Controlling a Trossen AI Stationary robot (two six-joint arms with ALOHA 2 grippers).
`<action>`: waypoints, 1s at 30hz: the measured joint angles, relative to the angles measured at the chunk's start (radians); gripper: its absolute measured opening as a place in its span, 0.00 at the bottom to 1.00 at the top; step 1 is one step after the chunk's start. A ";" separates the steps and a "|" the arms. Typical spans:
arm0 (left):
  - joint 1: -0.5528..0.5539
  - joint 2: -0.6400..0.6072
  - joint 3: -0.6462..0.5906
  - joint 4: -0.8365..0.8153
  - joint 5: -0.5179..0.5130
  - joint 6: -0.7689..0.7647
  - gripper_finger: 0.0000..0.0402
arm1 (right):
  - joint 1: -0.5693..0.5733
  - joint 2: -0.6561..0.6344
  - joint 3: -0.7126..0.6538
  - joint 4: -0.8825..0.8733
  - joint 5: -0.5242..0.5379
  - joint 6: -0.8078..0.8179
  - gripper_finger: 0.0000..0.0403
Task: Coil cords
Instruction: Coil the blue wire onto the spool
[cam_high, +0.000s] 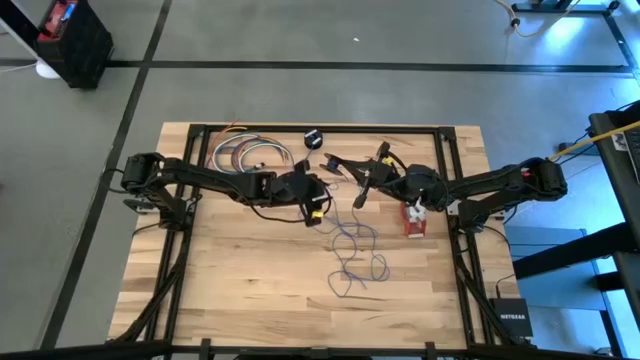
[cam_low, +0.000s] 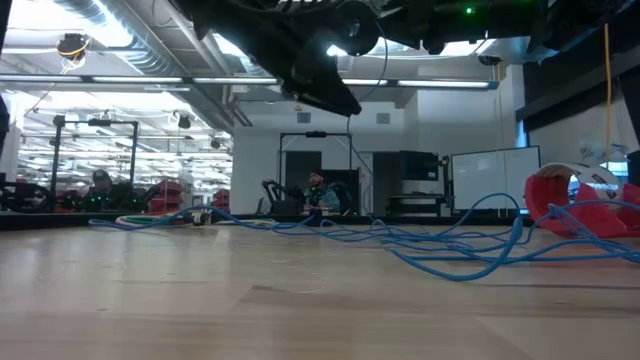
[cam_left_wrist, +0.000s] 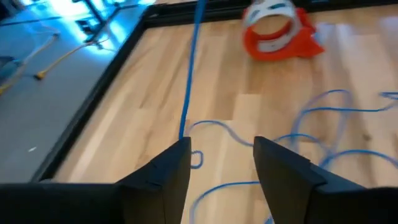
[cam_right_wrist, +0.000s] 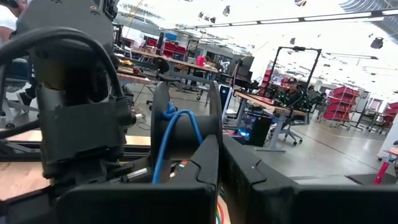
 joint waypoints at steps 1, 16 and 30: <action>0.002 0.000 0.000 -0.004 -0.015 -0.001 0.41 | 0.000 0.000 0.000 0.000 0.000 0.000 0.03; -0.020 0.012 0.001 0.004 -0.024 0.011 0.37 | 0.000 0.000 0.000 -0.004 0.000 -0.011 0.03; 0.027 0.044 -0.002 0.089 0.046 0.002 0.23 | 0.000 0.000 0.000 -0.001 0.000 -0.024 0.03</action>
